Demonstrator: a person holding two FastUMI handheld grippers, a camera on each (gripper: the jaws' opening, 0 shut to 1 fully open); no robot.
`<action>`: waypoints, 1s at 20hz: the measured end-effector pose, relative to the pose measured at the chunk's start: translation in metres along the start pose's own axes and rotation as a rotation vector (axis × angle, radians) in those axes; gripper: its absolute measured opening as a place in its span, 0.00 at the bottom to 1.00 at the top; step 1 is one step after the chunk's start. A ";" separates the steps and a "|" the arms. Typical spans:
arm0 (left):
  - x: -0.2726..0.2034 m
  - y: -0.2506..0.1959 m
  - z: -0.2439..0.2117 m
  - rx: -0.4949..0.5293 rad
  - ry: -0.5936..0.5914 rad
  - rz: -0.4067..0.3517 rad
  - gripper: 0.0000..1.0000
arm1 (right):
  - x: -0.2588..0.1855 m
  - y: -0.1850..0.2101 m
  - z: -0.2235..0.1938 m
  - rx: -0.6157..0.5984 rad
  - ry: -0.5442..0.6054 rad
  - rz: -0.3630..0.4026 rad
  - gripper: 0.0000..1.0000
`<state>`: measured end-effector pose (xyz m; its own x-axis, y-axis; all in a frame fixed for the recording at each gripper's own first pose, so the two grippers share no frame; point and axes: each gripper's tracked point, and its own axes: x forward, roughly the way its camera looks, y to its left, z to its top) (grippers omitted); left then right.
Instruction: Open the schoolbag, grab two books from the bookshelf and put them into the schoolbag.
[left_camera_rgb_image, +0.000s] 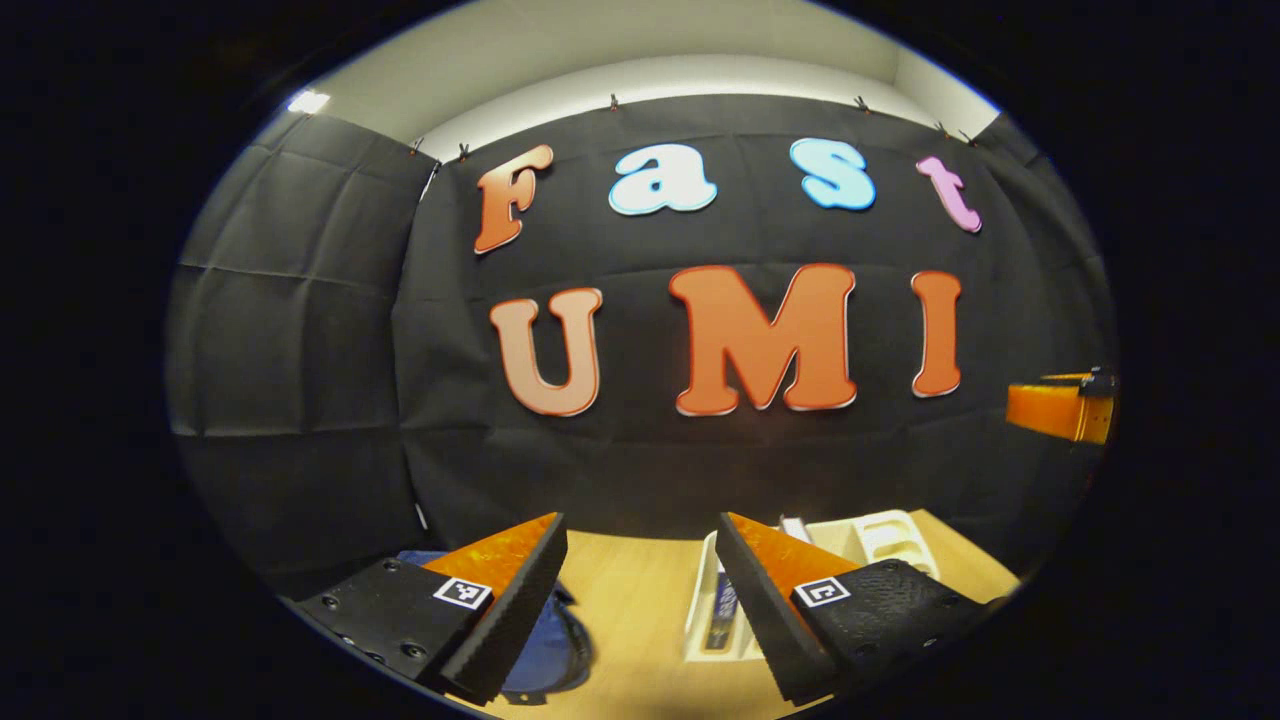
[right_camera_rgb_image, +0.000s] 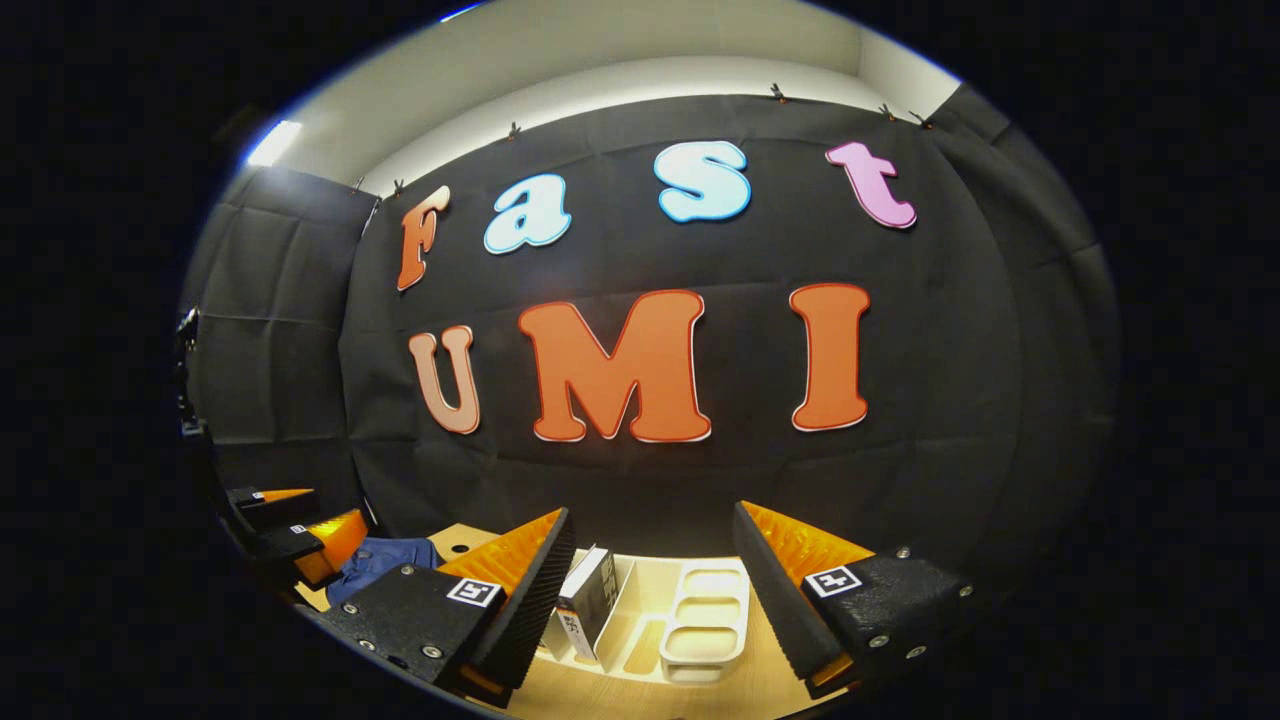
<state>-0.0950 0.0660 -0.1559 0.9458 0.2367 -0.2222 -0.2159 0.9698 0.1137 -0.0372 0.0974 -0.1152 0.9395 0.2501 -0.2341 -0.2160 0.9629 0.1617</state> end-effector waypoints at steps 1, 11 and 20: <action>0.002 0.012 -0.016 0.020 0.033 0.006 0.94 | 0.000 0.001 0.000 -0.007 0.002 -0.003 0.94; 0.032 0.098 -0.190 0.305 0.381 -0.129 0.95 | 0.024 0.039 -0.027 -0.062 0.048 -0.122 0.94; 0.024 0.118 -0.333 0.602 0.677 -0.371 0.98 | 0.039 0.040 -0.050 -0.096 0.133 -0.242 0.94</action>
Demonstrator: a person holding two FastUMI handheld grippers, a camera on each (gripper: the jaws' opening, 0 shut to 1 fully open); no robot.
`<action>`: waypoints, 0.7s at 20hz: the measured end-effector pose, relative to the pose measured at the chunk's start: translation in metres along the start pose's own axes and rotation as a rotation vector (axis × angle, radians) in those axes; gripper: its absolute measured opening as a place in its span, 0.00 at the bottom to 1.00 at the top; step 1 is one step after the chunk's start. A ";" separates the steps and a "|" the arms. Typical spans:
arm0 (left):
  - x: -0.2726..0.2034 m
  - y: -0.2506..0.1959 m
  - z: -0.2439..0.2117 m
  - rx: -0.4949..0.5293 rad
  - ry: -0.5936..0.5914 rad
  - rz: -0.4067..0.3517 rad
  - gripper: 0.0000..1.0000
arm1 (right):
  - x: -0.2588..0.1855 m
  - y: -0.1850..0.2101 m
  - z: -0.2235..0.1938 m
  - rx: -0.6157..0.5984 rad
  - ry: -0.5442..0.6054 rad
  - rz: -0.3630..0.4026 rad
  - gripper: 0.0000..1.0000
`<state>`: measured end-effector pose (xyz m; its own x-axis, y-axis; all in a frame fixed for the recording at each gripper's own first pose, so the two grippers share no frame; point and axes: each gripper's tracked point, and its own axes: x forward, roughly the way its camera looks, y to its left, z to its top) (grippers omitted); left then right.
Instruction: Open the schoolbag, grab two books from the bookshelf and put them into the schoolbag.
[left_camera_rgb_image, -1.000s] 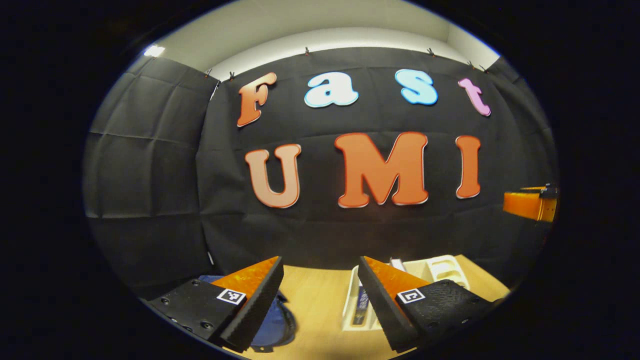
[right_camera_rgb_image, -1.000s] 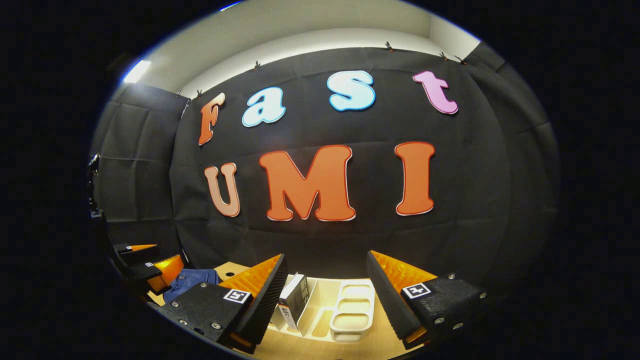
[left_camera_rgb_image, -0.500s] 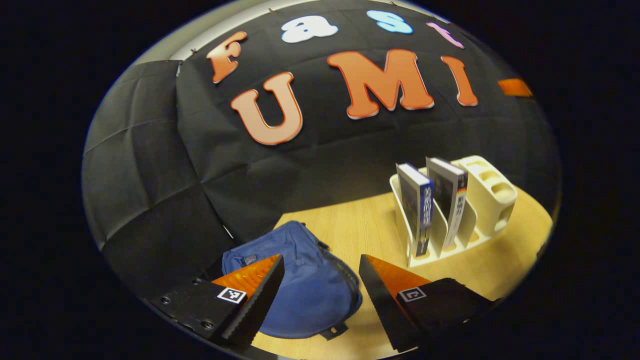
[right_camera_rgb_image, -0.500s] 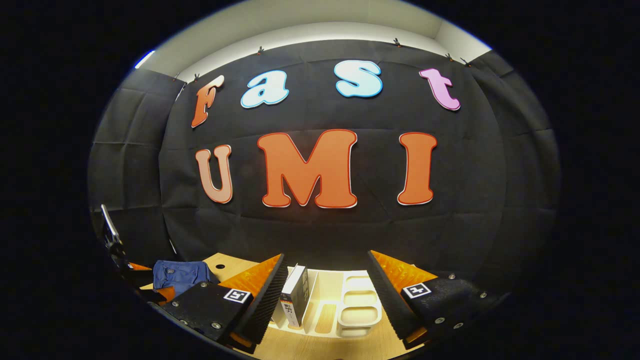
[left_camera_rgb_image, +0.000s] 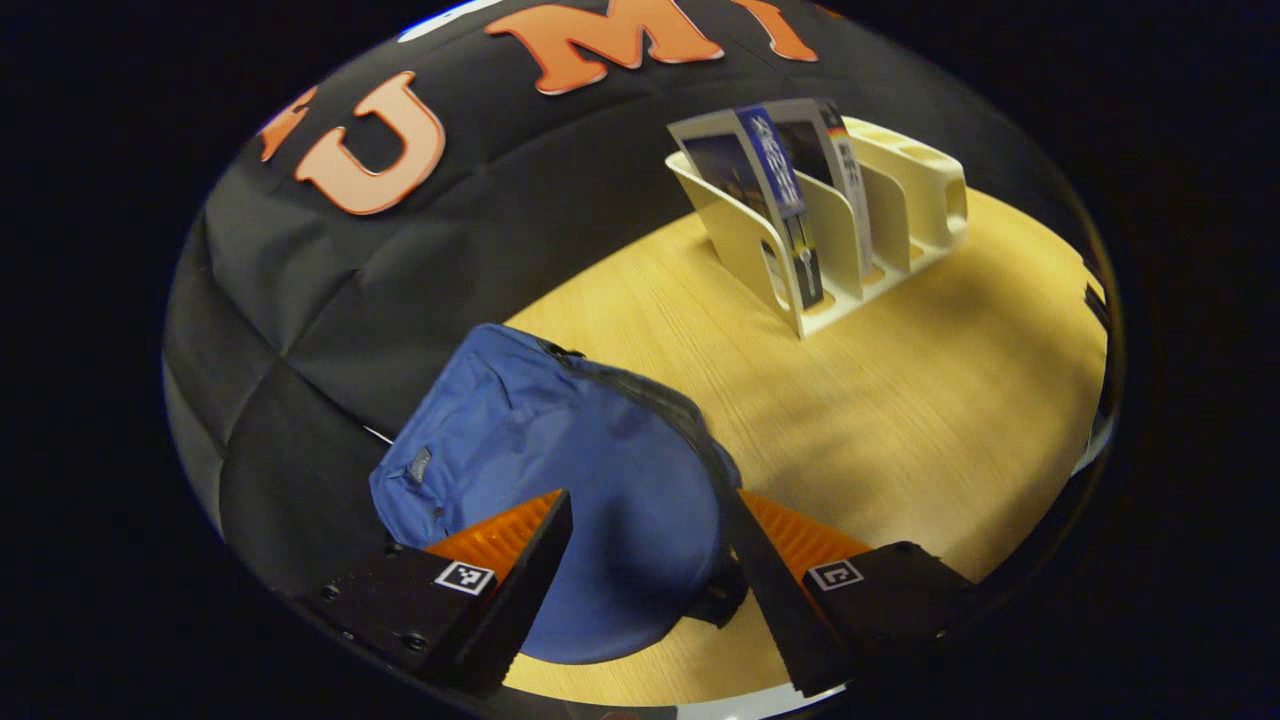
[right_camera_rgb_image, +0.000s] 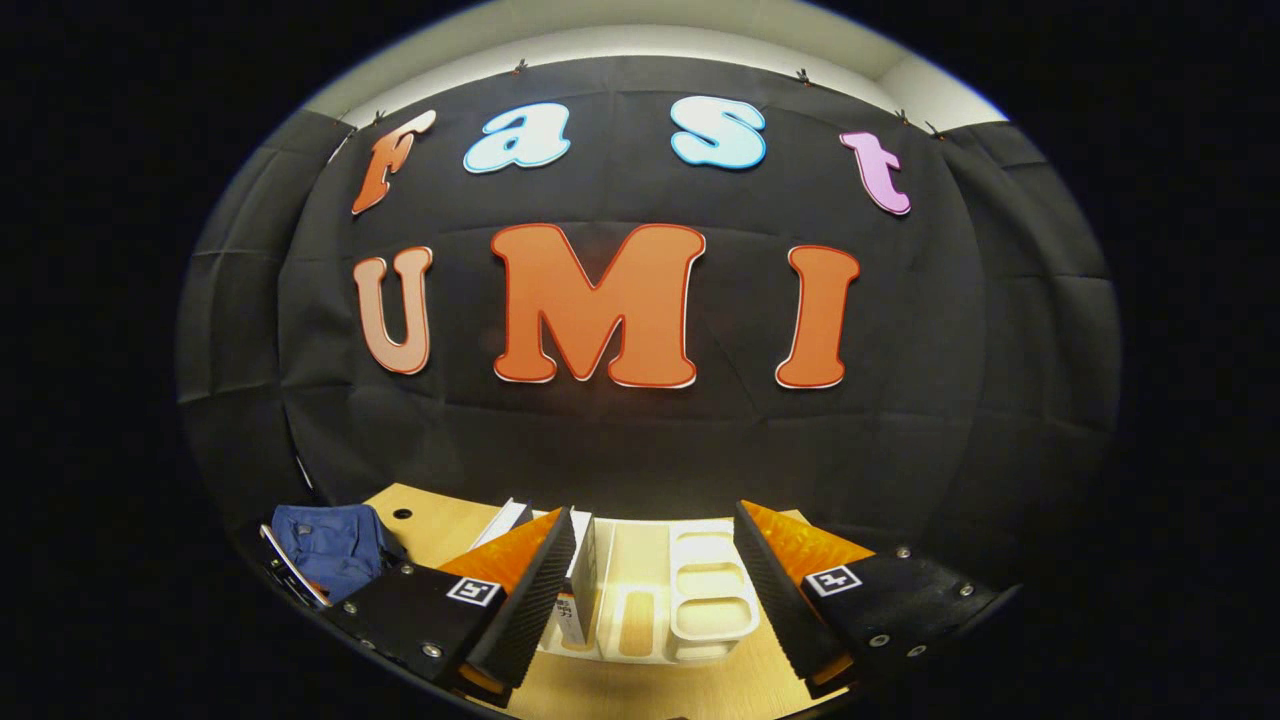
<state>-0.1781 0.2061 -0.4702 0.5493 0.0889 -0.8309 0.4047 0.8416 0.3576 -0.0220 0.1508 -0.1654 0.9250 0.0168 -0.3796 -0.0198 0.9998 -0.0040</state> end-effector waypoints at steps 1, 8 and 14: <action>0.005 -0.003 -0.008 0.023 0.026 -0.008 0.98 | 0.002 -0.001 -0.001 -0.005 0.005 -0.010 0.94; 0.027 -0.008 -0.037 0.084 0.147 -0.017 0.94 | 0.008 0.001 -0.009 -0.026 0.026 -0.034 0.94; 0.025 -0.007 -0.030 0.020 0.162 -0.050 0.34 | 0.011 0.008 -0.015 -0.029 0.048 -0.017 0.94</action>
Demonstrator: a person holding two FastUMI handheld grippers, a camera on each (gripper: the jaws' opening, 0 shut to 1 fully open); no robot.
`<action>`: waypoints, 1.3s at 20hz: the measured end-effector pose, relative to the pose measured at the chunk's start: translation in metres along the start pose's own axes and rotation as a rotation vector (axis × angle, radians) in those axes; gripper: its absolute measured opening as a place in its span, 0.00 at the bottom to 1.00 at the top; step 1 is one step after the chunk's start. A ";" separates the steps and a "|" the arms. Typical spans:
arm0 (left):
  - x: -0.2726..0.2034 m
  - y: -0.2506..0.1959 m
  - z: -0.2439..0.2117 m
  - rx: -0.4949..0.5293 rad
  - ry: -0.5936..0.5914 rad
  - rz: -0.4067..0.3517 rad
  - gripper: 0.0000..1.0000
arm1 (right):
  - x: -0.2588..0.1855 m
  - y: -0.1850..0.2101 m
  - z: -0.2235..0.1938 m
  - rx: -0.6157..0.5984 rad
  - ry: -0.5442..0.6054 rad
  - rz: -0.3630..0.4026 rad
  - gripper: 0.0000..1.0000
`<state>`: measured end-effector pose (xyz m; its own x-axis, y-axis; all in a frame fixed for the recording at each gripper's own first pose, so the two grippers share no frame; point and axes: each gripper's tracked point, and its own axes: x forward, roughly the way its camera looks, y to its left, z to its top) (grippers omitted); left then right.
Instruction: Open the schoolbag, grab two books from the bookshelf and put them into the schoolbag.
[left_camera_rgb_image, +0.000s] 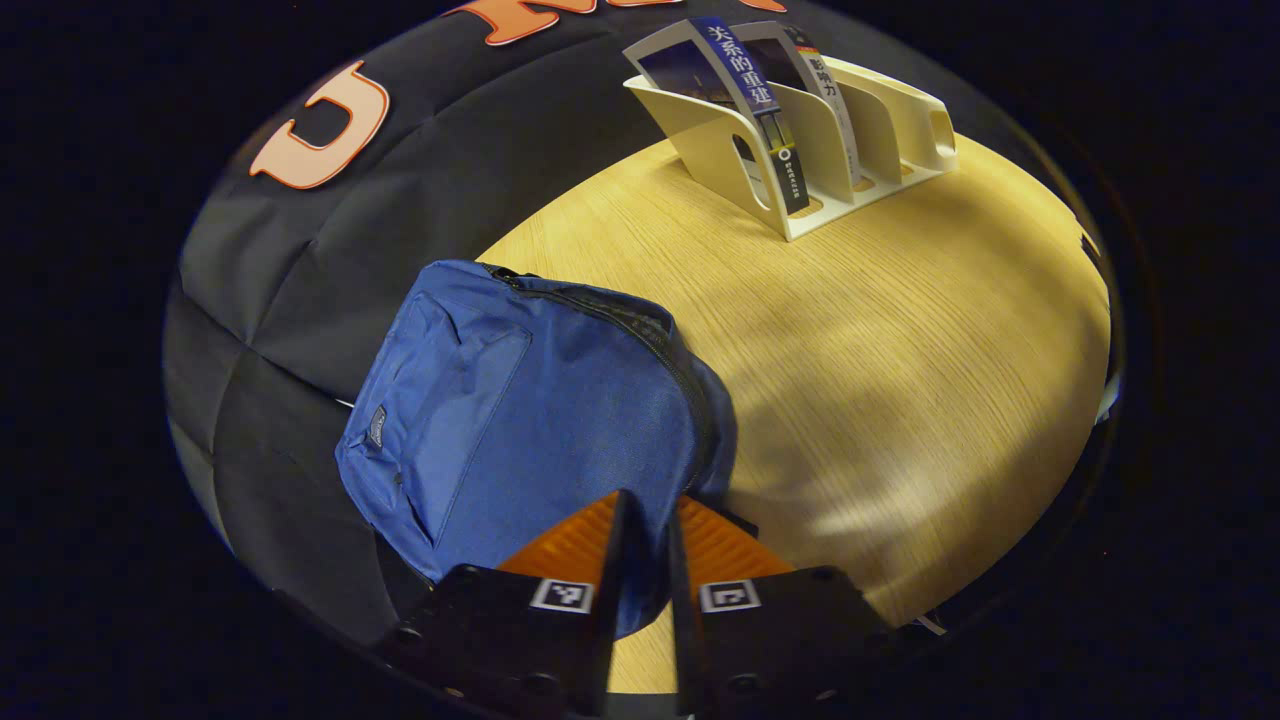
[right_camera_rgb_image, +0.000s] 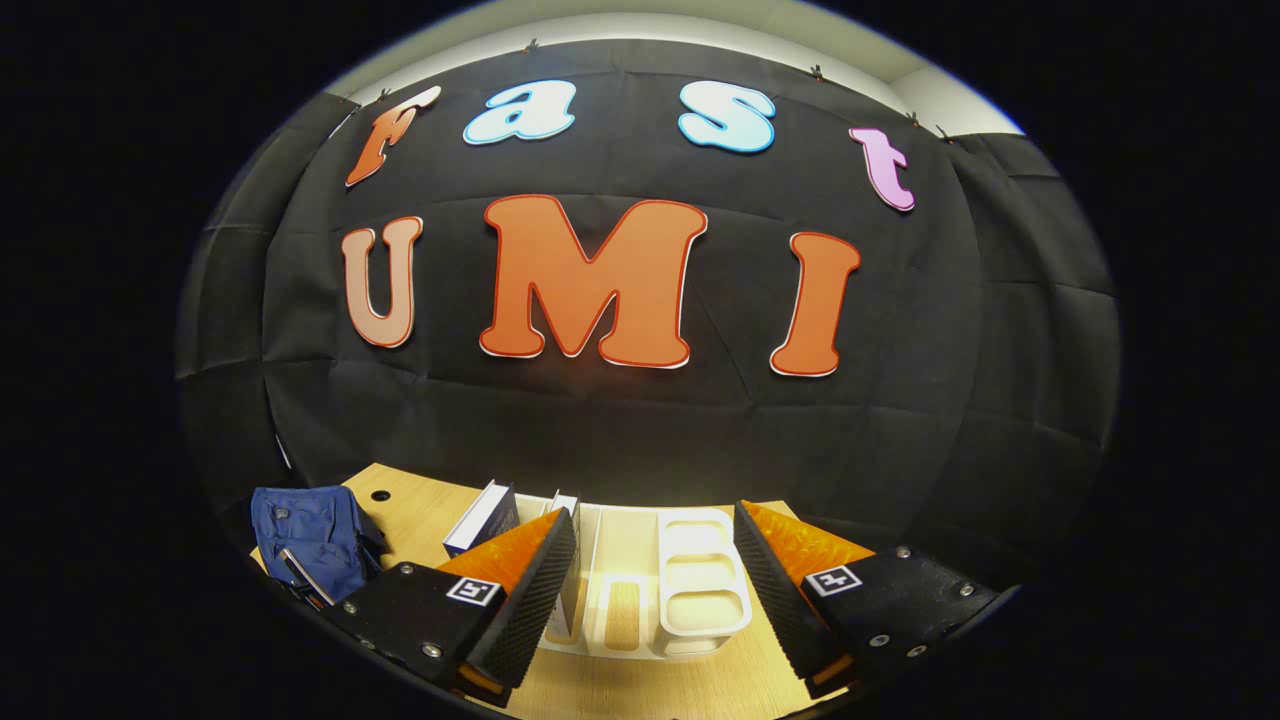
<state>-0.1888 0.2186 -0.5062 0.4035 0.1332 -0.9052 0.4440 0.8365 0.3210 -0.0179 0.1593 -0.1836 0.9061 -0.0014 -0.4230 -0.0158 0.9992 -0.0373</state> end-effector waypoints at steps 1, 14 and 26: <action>-0.003 0.001 0.004 -0.007 -0.003 -0.010 0.19 | 0.000 0.004 0.000 -0.001 0.004 0.010 0.94; -0.089 0.106 0.089 -0.179 -0.171 -0.080 0.02 | 0.035 0.132 -0.013 -0.033 0.182 0.304 0.95; -0.109 0.198 0.140 -0.194 -0.335 -0.133 0.02 | 0.120 0.194 -0.073 -0.042 0.556 0.274 0.93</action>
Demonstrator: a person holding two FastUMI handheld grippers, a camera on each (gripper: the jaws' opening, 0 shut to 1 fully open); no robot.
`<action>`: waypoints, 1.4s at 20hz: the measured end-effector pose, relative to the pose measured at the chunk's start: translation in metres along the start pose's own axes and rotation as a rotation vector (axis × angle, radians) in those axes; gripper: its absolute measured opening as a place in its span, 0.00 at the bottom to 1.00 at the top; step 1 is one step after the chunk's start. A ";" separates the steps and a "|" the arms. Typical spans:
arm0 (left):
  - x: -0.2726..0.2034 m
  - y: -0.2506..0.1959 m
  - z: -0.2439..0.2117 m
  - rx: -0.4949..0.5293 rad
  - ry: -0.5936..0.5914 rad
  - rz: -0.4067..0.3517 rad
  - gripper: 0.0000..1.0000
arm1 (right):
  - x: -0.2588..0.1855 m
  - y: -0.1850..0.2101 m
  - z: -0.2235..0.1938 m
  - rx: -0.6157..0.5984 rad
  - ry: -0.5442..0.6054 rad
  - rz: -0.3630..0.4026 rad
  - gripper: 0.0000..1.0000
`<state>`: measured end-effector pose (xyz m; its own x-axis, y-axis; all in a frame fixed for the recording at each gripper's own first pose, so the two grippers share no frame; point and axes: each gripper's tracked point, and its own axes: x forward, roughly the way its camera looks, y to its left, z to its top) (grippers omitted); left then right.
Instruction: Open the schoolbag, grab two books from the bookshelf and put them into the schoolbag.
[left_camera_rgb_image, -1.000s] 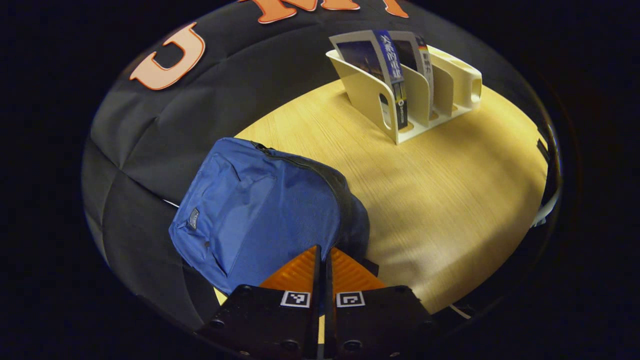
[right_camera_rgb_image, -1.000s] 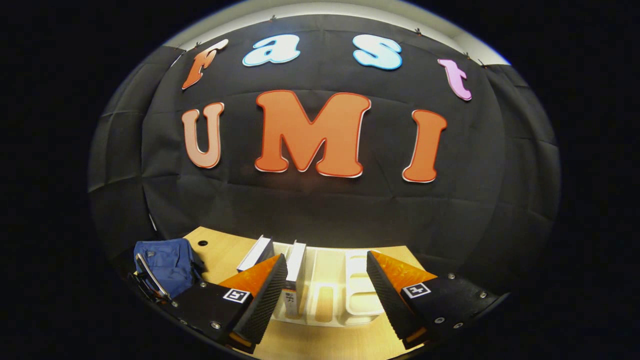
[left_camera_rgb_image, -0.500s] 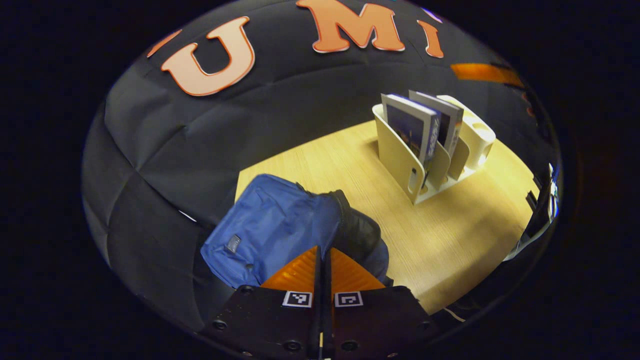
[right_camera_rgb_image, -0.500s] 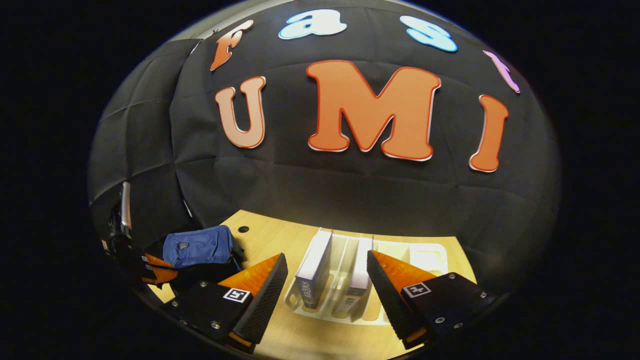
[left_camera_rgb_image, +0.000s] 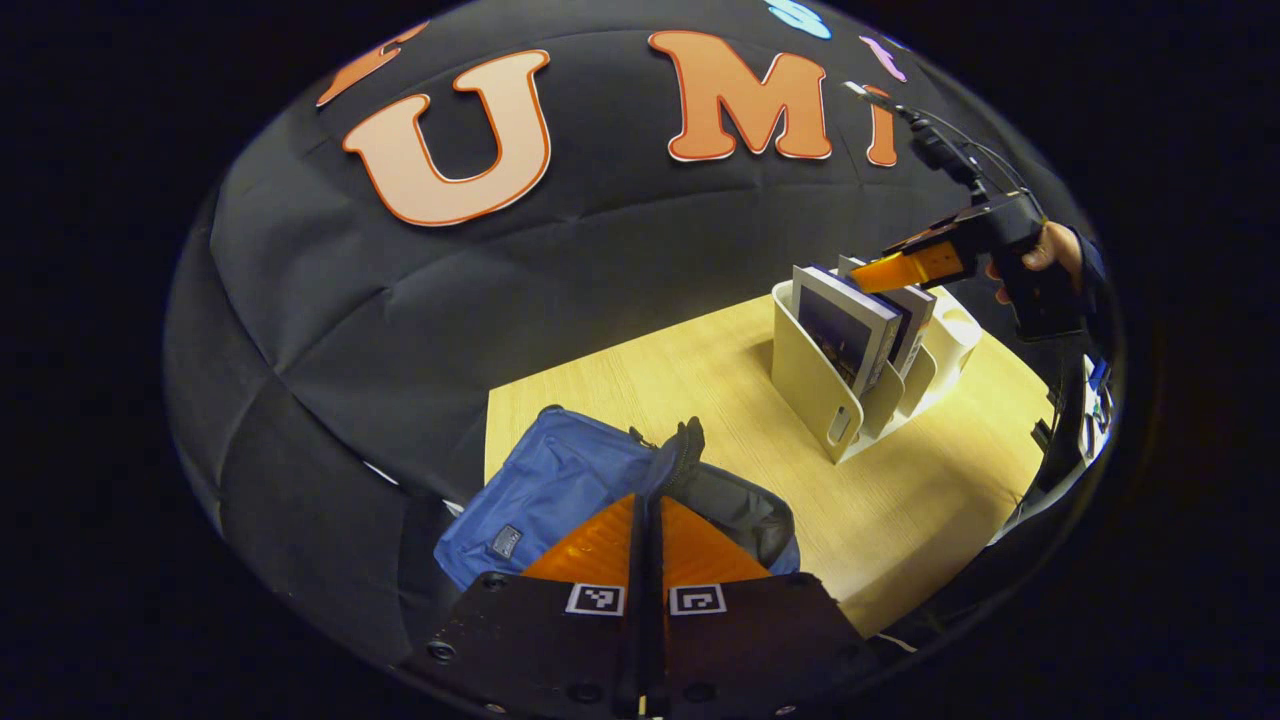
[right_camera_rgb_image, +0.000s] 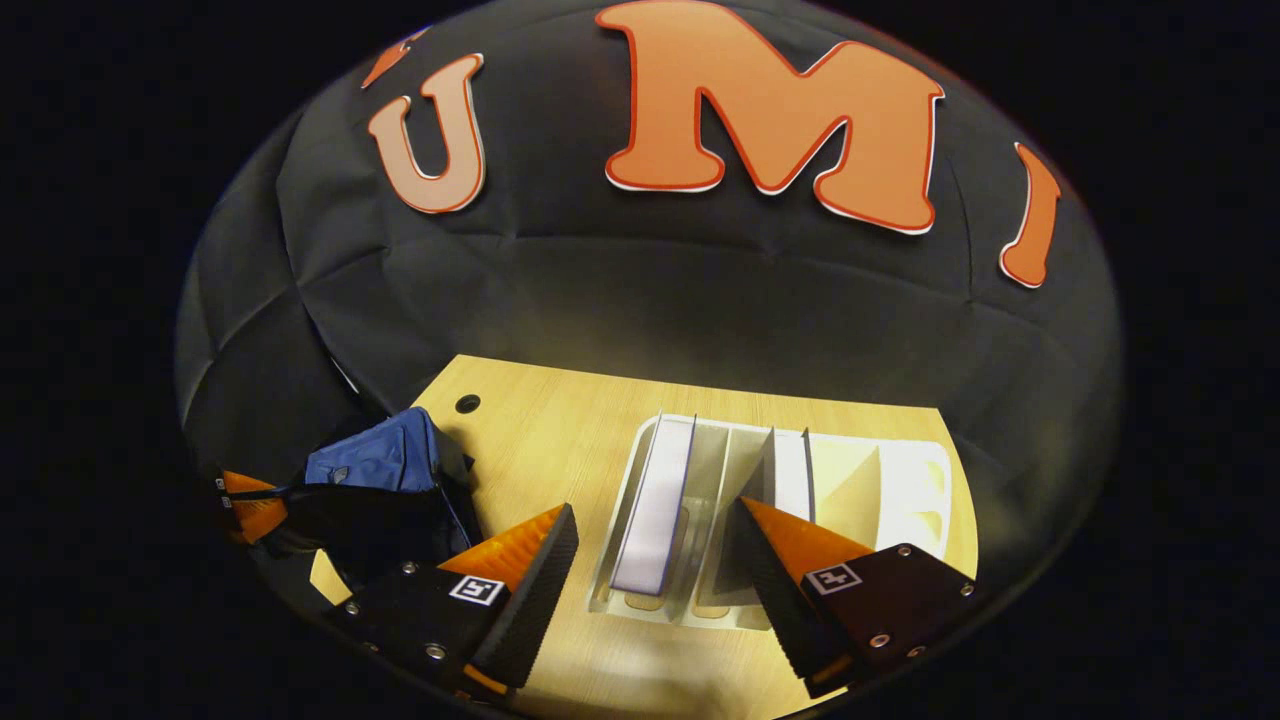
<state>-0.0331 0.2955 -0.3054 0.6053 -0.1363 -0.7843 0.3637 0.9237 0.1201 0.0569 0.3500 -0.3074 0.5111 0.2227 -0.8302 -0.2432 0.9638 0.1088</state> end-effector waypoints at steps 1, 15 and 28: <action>0.000 0.002 0.003 0.012 -0.008 -0.002 0.02 | 0.008 0.001 -0.004 0.009 0.035 -0.001 0.93; 0.014 0.010 -0.003 -0.051 -0.048 -0.100 0.02 | 0.065 -0.018 -0.035 0.052 0.389 -0.096 0.35; 0.010 -0.001 -0.016 -0.150 -0.054 -0.135 0.02 | 0.025 -0.033 -0.006 0.089 0.394 -0.050 0.26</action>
<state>-0.0384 0.2987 -0.3233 0.5969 -0.2782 -0.7525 0.3370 0.9381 -0.0795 0.0725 0.3233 -0.3350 0.1610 0.1185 -0.9798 -0.1449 0.9848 0.0953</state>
